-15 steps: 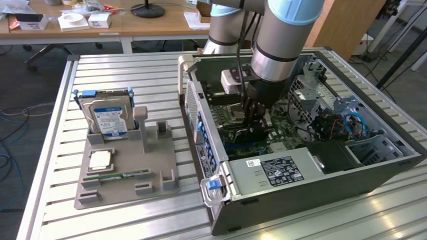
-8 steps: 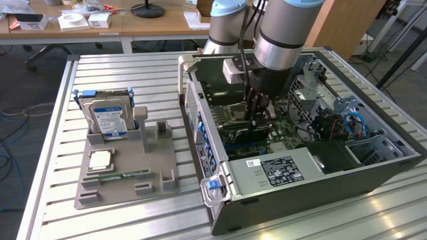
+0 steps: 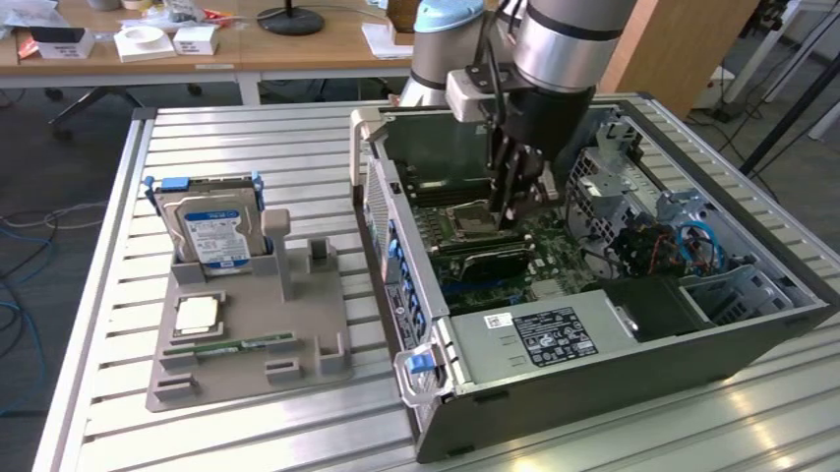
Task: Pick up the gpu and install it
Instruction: 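Insert the gpu into the slot, then press down on the gpu until it lock into place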
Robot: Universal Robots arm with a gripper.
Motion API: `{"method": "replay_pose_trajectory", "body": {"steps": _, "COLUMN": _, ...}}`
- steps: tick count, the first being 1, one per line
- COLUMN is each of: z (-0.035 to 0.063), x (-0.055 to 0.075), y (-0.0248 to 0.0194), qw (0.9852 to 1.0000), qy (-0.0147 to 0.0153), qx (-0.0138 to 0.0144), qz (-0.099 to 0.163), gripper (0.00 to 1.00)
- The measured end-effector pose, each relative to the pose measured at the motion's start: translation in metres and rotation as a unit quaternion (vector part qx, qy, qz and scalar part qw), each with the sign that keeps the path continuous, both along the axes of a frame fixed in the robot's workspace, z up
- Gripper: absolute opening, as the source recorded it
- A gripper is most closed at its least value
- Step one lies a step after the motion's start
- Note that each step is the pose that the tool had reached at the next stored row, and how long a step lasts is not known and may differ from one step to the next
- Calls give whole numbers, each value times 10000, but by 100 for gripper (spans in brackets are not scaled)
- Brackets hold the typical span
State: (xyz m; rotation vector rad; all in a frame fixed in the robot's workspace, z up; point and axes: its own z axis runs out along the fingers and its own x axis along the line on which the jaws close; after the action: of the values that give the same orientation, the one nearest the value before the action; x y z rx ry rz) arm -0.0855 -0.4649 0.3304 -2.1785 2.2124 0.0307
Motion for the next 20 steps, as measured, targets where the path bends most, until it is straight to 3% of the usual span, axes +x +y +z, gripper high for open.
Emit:
{"method": "replay_pose_trajectory", "body": {"steps": 6, "z": 138, "x": 0, "y": 0, "qw": 10000, "qy": 0, "qx": 0, "qz": 0, "gripper": 34}}
{"method": "replay_pose_trajectory", "body": {"steps": 20, "z": 138, "x": 0, "y": 0, "qw": 10000, "qy": 0, "qx": 0, "qz": 0, "gripper": 34}}
